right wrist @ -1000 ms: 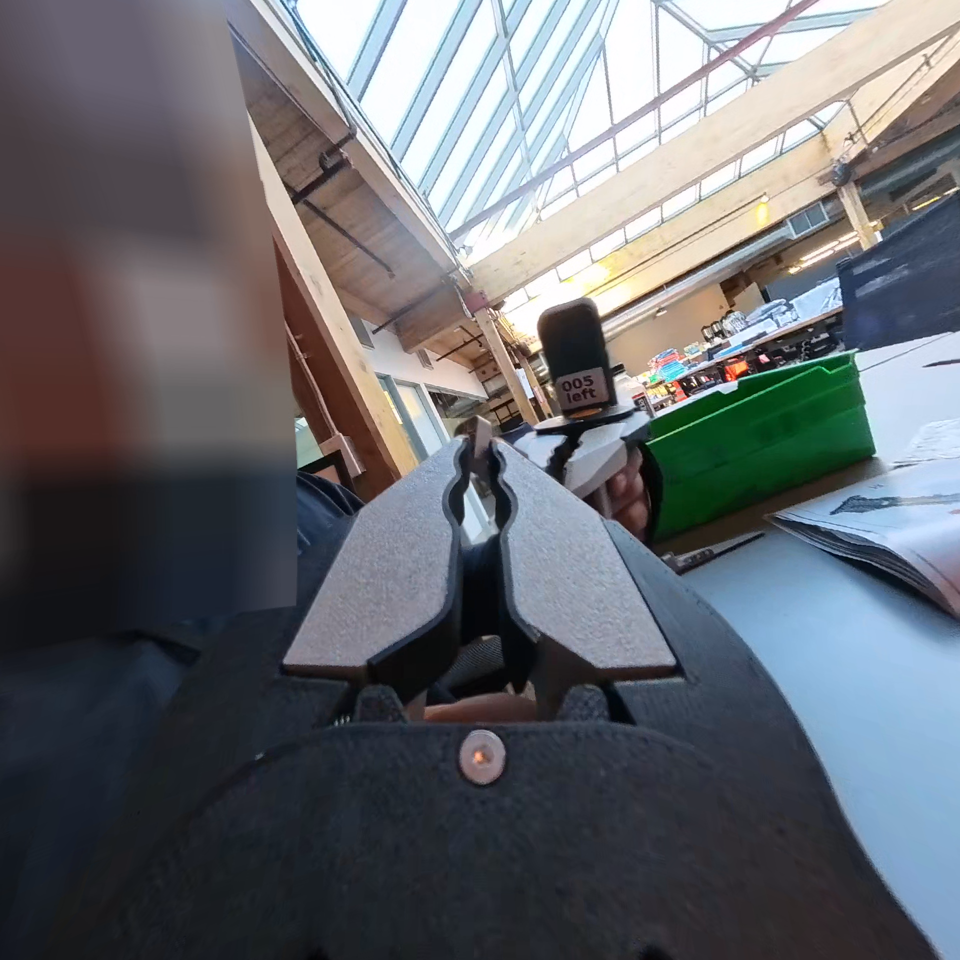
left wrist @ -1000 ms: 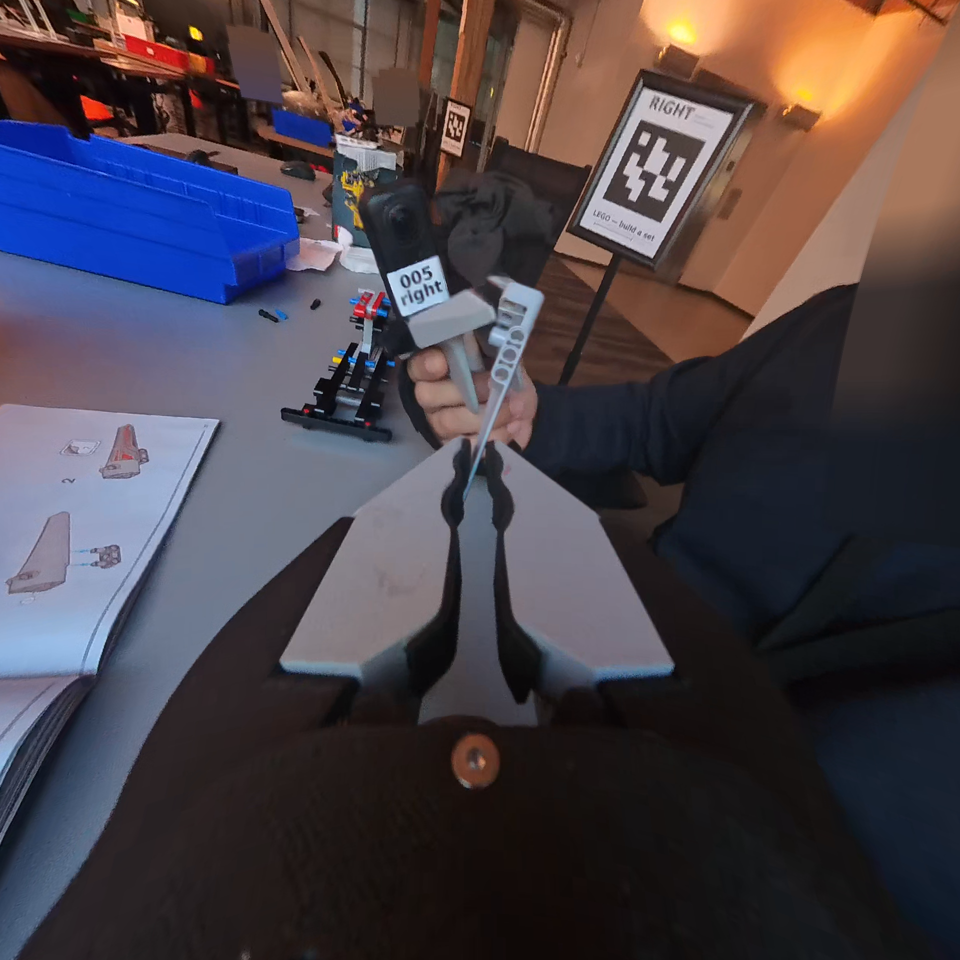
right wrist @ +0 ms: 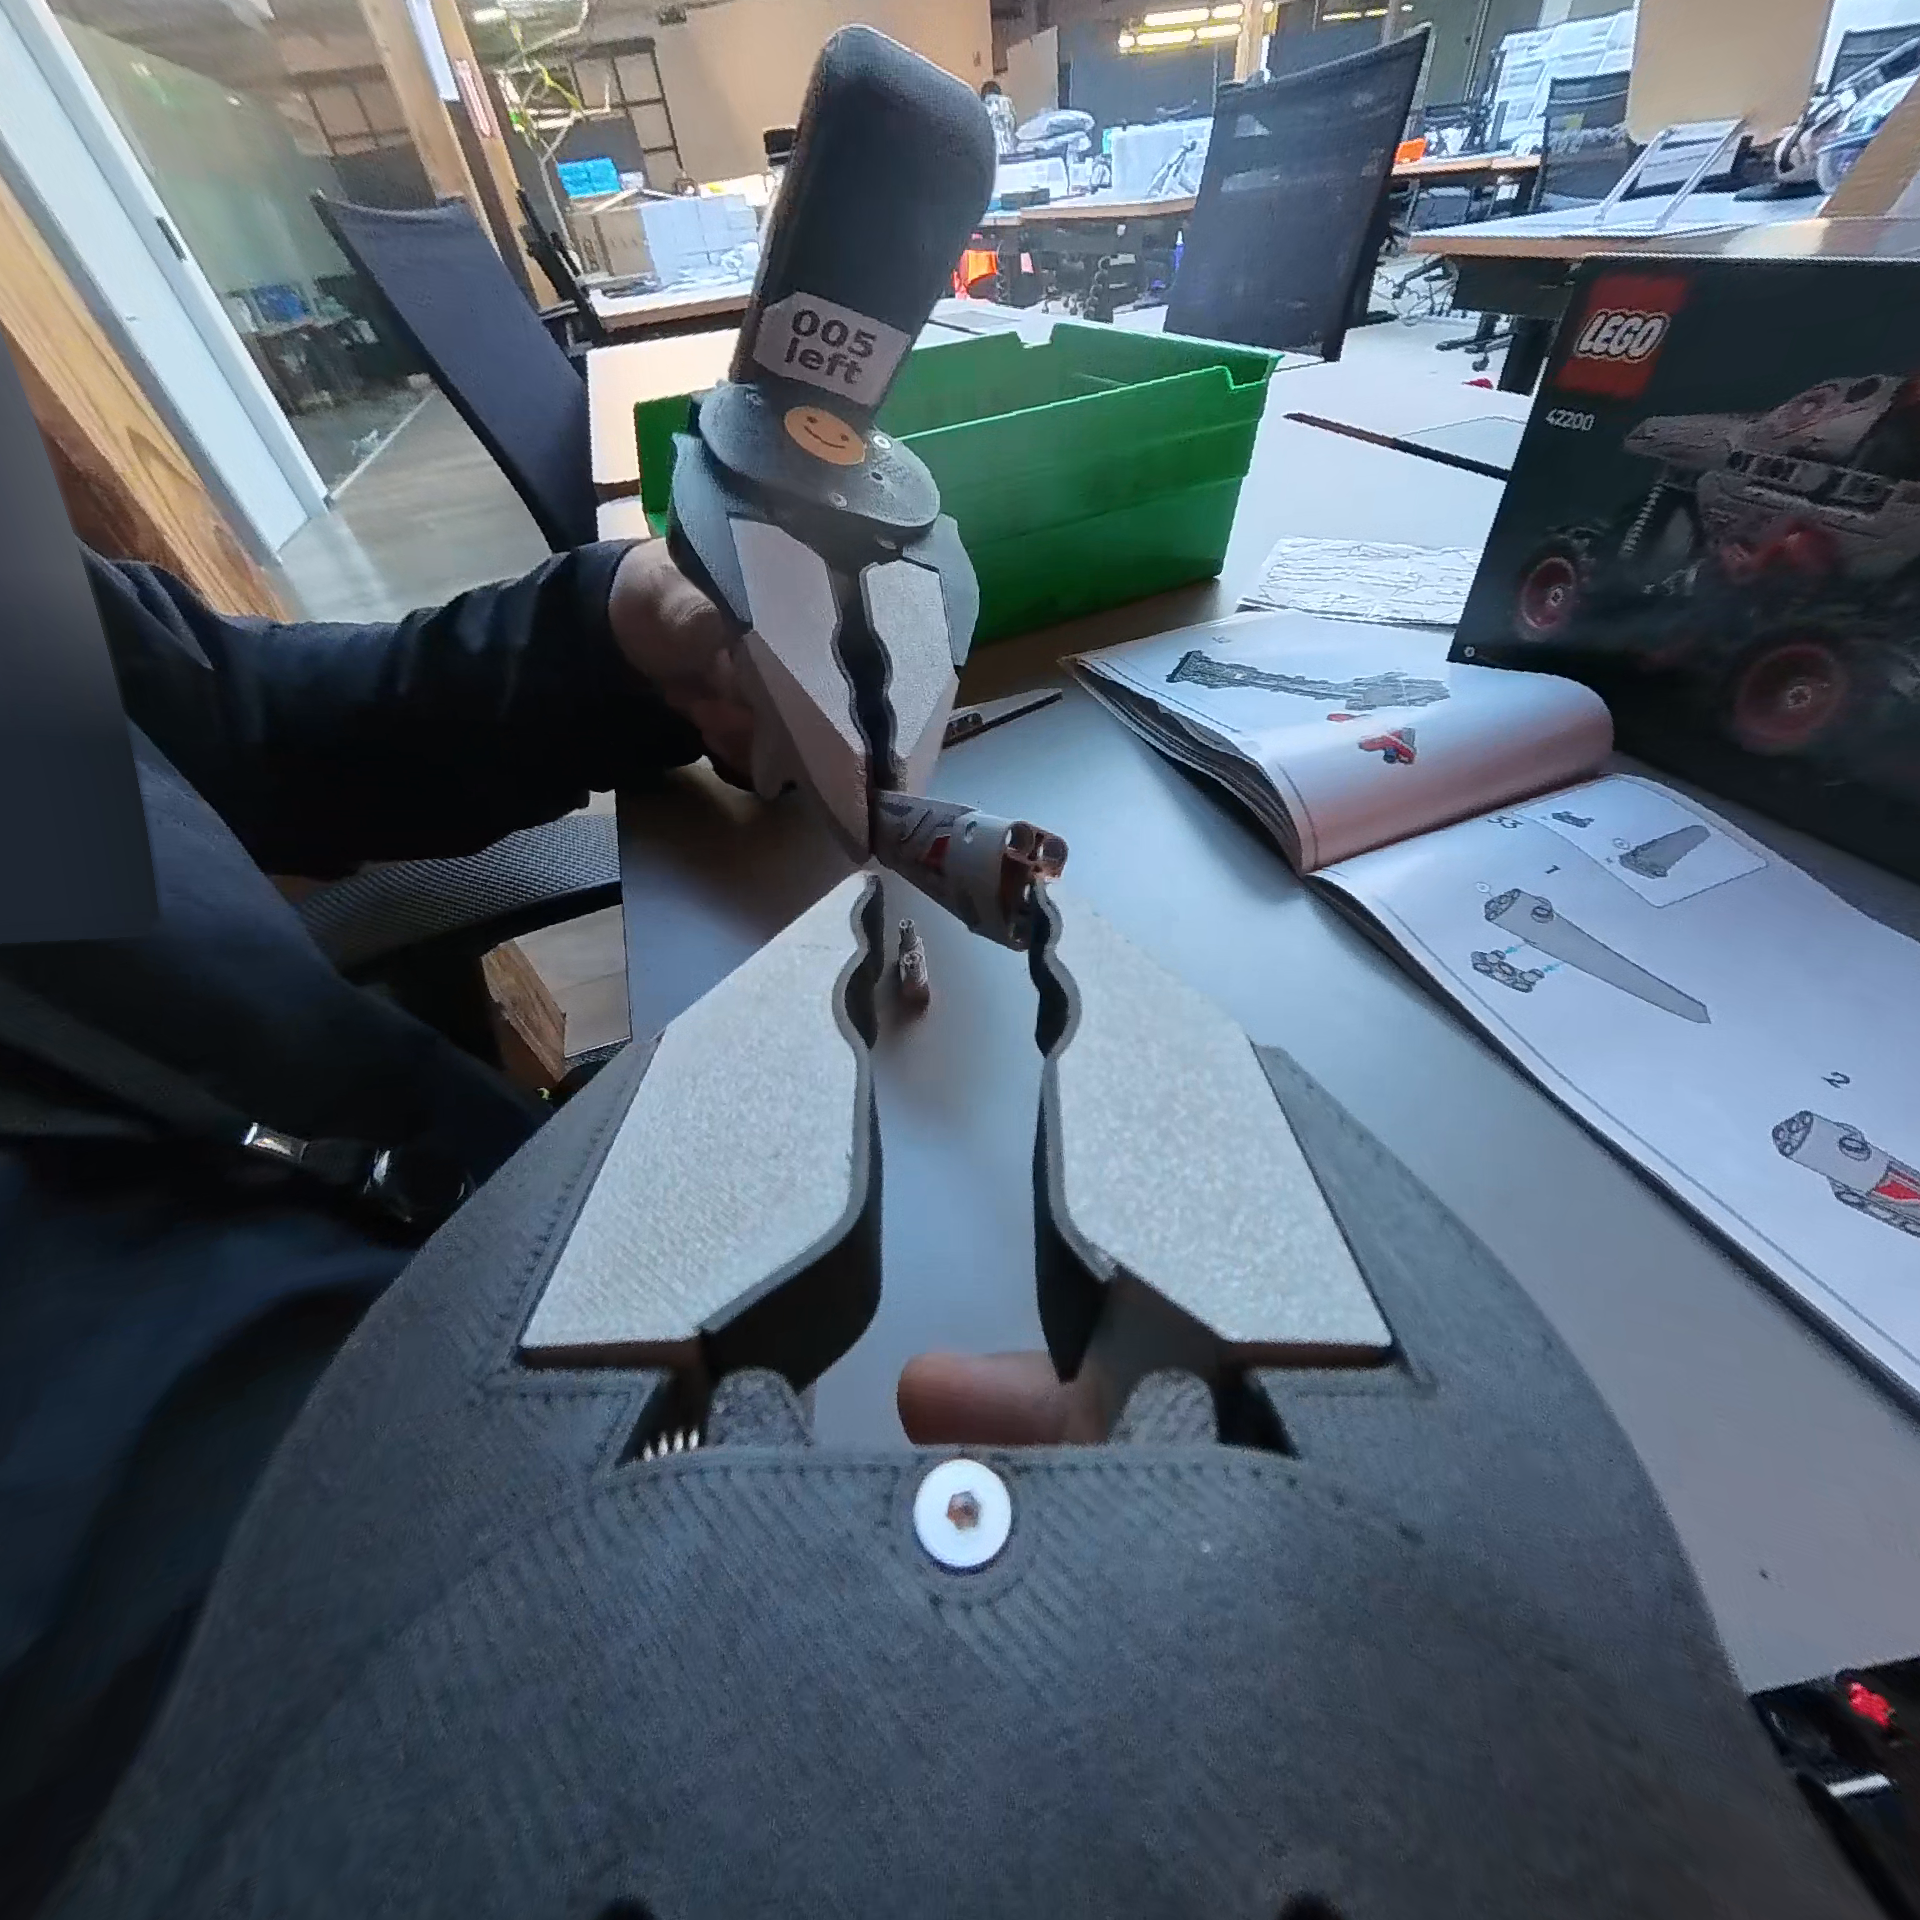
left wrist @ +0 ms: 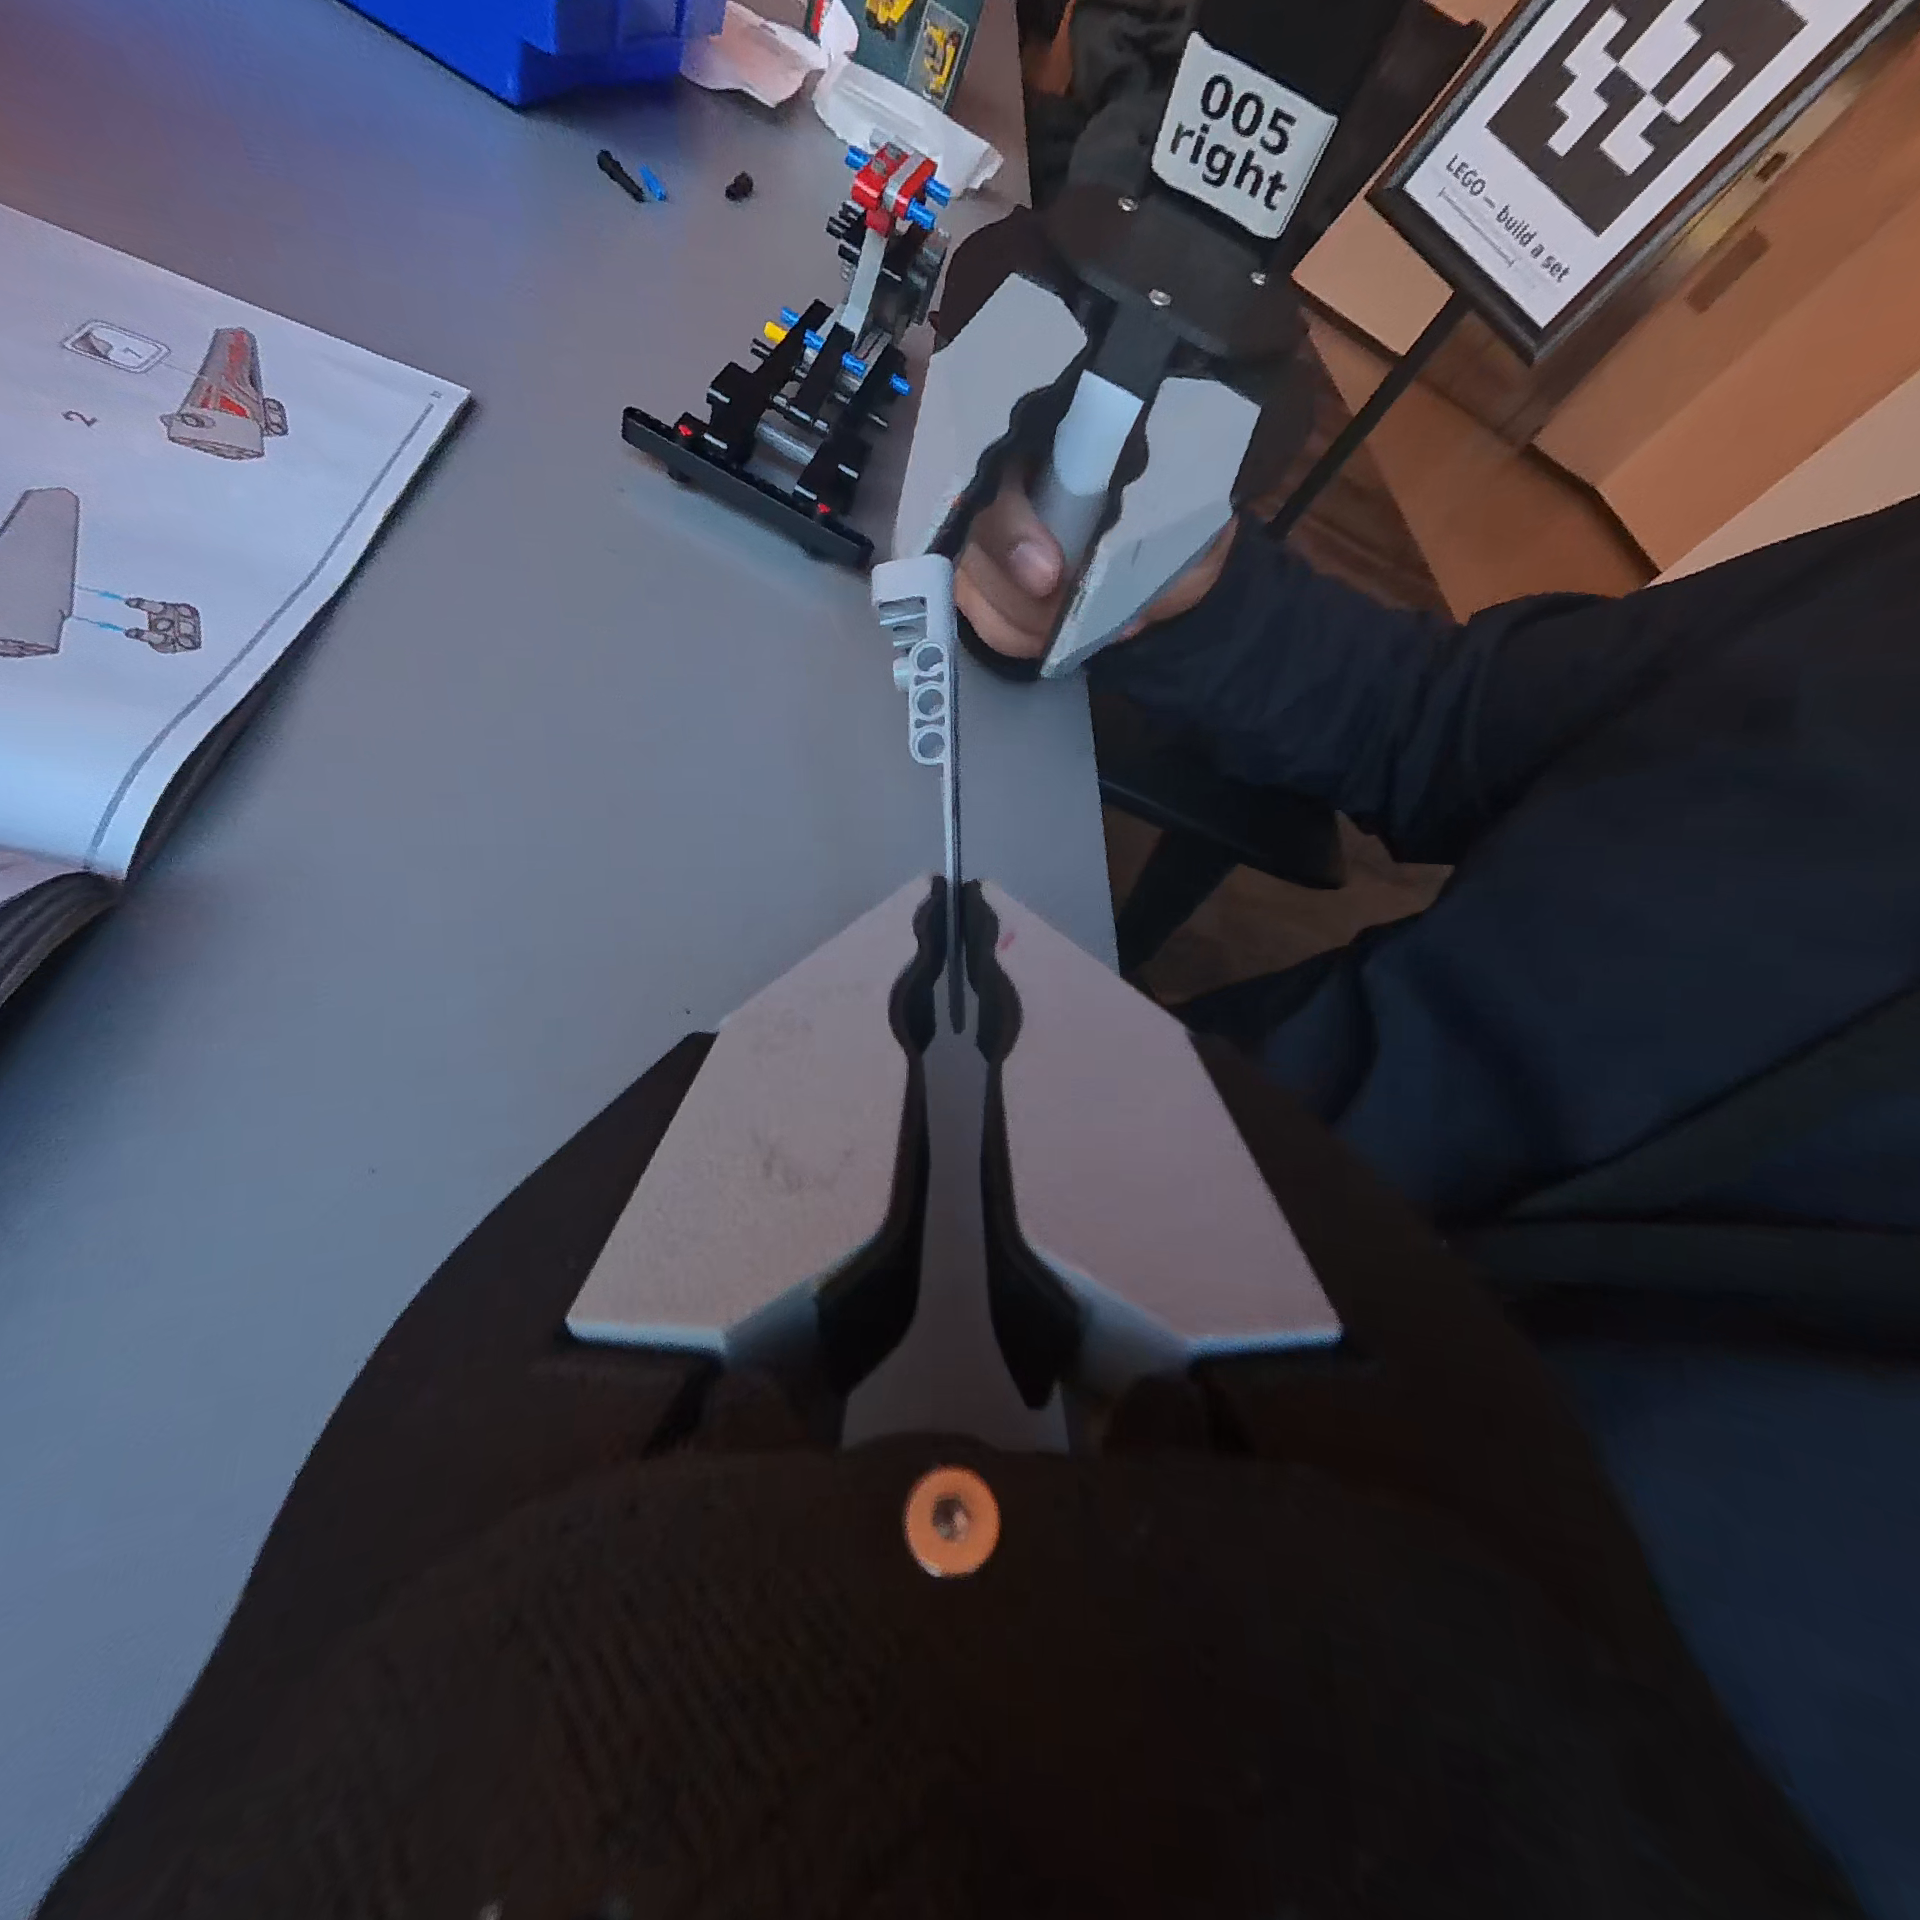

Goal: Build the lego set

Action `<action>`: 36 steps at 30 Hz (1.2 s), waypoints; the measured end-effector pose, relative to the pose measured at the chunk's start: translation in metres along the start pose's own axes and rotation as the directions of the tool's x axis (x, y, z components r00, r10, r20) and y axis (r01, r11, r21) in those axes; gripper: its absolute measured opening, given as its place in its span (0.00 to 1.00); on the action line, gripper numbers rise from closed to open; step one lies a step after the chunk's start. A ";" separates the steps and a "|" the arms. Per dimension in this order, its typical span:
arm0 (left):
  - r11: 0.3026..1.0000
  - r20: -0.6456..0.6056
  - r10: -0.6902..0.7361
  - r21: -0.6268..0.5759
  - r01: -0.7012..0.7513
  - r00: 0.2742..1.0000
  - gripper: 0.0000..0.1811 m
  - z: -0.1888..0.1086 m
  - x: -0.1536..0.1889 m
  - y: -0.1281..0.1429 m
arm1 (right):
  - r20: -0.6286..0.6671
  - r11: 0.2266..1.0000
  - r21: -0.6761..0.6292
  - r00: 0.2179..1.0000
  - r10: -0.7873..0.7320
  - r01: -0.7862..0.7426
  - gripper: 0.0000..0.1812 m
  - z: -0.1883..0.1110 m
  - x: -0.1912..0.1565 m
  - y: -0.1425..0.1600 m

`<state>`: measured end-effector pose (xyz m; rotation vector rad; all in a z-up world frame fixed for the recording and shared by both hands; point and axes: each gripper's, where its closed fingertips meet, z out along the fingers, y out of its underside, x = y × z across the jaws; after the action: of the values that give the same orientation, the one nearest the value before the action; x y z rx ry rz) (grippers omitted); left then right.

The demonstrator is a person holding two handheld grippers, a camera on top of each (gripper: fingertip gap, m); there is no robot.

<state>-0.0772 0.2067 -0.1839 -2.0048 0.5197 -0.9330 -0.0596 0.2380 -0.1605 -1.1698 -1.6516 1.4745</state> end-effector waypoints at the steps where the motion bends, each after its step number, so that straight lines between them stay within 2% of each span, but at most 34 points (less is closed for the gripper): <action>1: 1.000 -0.004 0.003 0.002 -0.003 1.000 0.00 0.000 0.000 0.000 | 0.002 1.000 0.003 1.000 0.003 -0.003 0.13 -0.001 0.000 0.000; 4: 1.000 -0.019 0.000 0.006 0.000 1.000 0.00 0.000 0.000 0.000 | 0.008 1.000 -0.005 1.000 0.011 -0.011 0.10 -0.002 0.000 0.001; 10: 0.999 -0.005 0.018 -0.043 -0.018 1.000 0.00 0.001 -0.002 0.005 | -0.034 0.996 -0.076 0.998 -0.052 0.049 0.11 0.003 0.007 0.010; 14: 0.998 0.000 0.032 -0.062 -0.032 0.999 0.00 -0.001 -0.004 0.005 | -0.023 0.995 -0.097 0.999 -0.030 0.028 0.11 0.006 0.010 0.012; 17: 0.999 -0.011 0.029 -0.044 -0.030 1.000 0.00 -0.003 -0.003 0.004 | -0.003 0.996 -0.086 1.000 -0.012 0.011 0.06 0.005 0.009 0.011; 24: 0.999 -0.043 -0.040 0.024 0.041 0.998 0.00 -0.005 -0.006 0.005 | 0.003 0.990 -0.141 1.000 0.016 -0.015 0.06 0.009 0.010 0.019; 30: 0.998 -0.026 -0.034 0.053 0.035 0.999 0.00 -0.009 -0.007 0.003 | 0.006 0.985 -0.173 1.000 0.008 -0.006 0.06 0.011 0.009 0.023; 36: 0.998 -0.016 0.003 0.059 -0.002 1.000 0.00 -0.009 -0.004 0.002 | 0.009 0.989 -0.143 1.000 -0.017 0.019 0.06 0.009 0.007 0.019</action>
<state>-0.0864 0.2035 -0.1842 -1.9445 0.4977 -0.9533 -0.0659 0.2401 -0.1816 -1.2237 -1.7937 1.3693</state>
